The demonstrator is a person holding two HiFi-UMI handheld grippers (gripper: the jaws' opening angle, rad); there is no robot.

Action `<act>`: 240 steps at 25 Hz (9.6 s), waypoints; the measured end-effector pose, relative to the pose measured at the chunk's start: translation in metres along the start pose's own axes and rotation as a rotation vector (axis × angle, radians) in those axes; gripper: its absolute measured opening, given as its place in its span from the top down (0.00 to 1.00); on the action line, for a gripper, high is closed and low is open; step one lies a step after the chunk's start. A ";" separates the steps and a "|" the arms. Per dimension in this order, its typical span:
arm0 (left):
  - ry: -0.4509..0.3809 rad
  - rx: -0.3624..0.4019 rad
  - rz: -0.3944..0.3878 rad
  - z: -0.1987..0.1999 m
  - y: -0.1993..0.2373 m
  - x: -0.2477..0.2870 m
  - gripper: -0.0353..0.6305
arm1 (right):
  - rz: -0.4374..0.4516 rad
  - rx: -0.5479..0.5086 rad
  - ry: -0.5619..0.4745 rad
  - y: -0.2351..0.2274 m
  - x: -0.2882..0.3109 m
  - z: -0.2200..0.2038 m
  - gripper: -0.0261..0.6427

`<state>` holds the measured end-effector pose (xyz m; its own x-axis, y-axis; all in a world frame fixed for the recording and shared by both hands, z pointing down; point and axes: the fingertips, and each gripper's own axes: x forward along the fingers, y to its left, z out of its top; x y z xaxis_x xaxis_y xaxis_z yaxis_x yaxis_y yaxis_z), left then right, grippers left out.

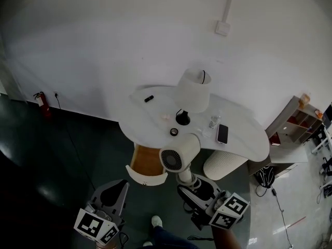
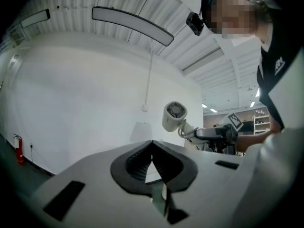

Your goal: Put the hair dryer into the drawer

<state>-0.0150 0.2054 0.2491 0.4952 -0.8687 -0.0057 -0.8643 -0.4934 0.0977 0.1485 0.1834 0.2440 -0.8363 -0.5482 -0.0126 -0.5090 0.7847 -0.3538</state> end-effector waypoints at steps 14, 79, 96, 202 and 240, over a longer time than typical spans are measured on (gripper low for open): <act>0.013 -0.003 0.031 -0.007 0.026 0.058 0.92 | 0.055 0.015 0.076 -0.049 0.031 -0.008 0.62; 0.297 -0.036 -0.168 -0.103 0.222 0.165 0.92 | 0.274 -0.118 0.794 -0.101 0.186 -0.176 0.62; 0.354 0.014 -0.274 -0.150 0.199 0.216 0.92 | 0.313 0.007 0.971 -0.136 0.171 -0.237 0.62; 0.465 -0.108 -0.277 -0.240 0.191 0.232 0.92 | -0.098 -0.231 1.437 -0.270 0.138 -0.377 0.84; 0.481 -0.151 -0.223 -0.247 0.203 0.213 0.92 | -0.336 -0.242 1.285 -0.298 0.192 -0.373 0.73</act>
<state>-0.0632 -0.0693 0.5135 0.6798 -0.6087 0.4091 -0.7292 -0.6209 0.2877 0.0632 -0.0480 0.6958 -0.1944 -0.1700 0.9661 -0.6368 0.7710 0.0075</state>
